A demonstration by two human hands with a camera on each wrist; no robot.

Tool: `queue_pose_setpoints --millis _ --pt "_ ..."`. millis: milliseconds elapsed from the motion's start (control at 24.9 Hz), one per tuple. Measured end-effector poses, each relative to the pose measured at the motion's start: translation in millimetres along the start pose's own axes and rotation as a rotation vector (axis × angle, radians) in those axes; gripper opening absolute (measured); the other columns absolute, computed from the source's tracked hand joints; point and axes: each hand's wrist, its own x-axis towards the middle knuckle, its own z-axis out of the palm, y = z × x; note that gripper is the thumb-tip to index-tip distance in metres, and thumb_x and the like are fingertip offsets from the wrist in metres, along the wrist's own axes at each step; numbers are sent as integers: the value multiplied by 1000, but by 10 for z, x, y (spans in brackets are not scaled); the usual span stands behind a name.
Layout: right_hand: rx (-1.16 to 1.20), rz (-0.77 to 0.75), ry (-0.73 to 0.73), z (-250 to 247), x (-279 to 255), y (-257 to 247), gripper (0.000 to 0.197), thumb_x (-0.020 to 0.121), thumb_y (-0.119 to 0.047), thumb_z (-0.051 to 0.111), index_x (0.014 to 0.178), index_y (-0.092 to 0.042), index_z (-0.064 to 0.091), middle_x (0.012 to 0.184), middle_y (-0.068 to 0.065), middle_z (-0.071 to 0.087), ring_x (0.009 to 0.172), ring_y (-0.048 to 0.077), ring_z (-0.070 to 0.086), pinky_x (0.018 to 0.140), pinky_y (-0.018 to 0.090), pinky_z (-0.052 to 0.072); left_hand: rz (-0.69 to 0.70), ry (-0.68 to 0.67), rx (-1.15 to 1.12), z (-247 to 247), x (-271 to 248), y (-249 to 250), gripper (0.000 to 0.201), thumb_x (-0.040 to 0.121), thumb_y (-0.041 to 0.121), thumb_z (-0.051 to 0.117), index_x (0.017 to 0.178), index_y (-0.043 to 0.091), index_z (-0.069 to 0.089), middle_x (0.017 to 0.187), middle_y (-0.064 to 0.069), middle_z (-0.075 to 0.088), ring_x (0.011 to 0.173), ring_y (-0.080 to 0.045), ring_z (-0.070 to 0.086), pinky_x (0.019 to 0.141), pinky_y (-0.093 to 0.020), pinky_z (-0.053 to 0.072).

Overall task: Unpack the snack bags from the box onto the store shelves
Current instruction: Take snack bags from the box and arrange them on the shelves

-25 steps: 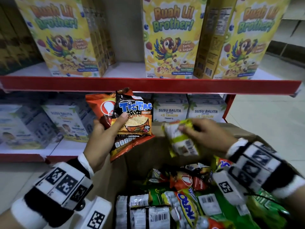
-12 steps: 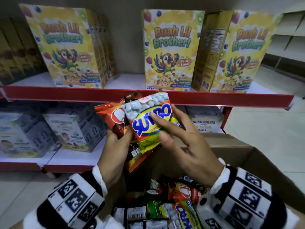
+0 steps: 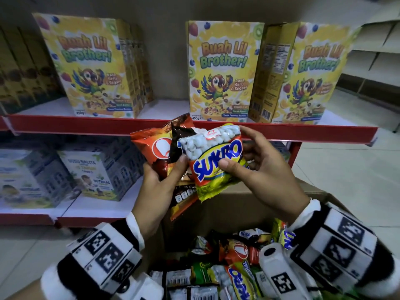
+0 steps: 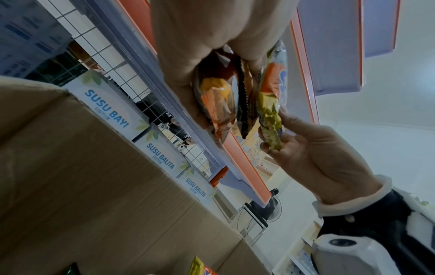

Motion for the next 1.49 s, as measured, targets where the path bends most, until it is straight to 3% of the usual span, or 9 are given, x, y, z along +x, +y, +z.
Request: queue_pose_setpoints --millis 161,402,563,684,965,1126,1207,1327,1488 --pt "160 30 59 -82 141 -118 52 68 -29 75 116 -19 56 100 0 70 96 16 67 81 29 57 100 -35 10 85 229 261 73 76 45 75 136 21 43 127 0 64 115 -22 62 101 -49 45" --pt "283 -42 53 -252 762 -547 31 76 -10 75 100 -19 59 95 1 68 88 14 67 74 25 56 267 -33 42 245 753 790 69 73 45 74 132 19 49 119 1 69 108 -18 66 94 -45 52" --pt "291 -54 -20 -261 954 -521 39 72 -10 75 107 -13 58 90 -1 73 84 12 71 67 20 55 261 -73 55 208 940 740 66 77 42 74 133 19 49 121 -1 68 109 -22 66 95 -47 51" --pt "310 -41 -21 -234 975 -299 56 62 -20 76 115 -19 57 99 -2 74 93 13 71 77 27 58 280 -96 121 166 1094 669 78 72 42 76 137 18 41 128 -3 63 114 -23 63 97 -48 48" --pt "377 45 95 -106 1029 -99 56 68 -23 73 121 -17 56 113 -2 70 105 12 67 79 20 55 177 41 254 212 1110 601 94 63 59 73 142 28 34 132 13 58 118 -6 58 100 -37 48" --pt "374 134 111 -164 1056 -499 53 67 -23 72 118 -15 59 111 -4 71 104 9 67 79 15 53 91 130 271 324 1003 992 105 52 71 72 140 29 34 129 17 59 117 0 57 99 -29 49" --pt "368 175 95 -237 1100 -785 51 68 -23 72 117 -16 60 111 -5 71 103 8 67 78 15 53 40 154 281 405 959 1311 103 51 65 77 138 28 36 126 19 61 116 0 58 100 -32 49" --pt "346 188 52 -456 1332 -1462 48 70 -24 73 116 -20 61 110 -6 71 103 7 66 79 15 52 20 208 244 577 968 2014 93 57 55 77 137 28 38 123 21 62 113 0 59 93 -22 51" --pt "301 155 -12 -827 1678 -2524 42 76 -32 77 114 -31 60 108 -7 71 98 8 68 76 20 56 -88 215 151 838 945 3030 75 62 57 74 129 34 49 121 9 66 112 -16 64 97 -47 48"
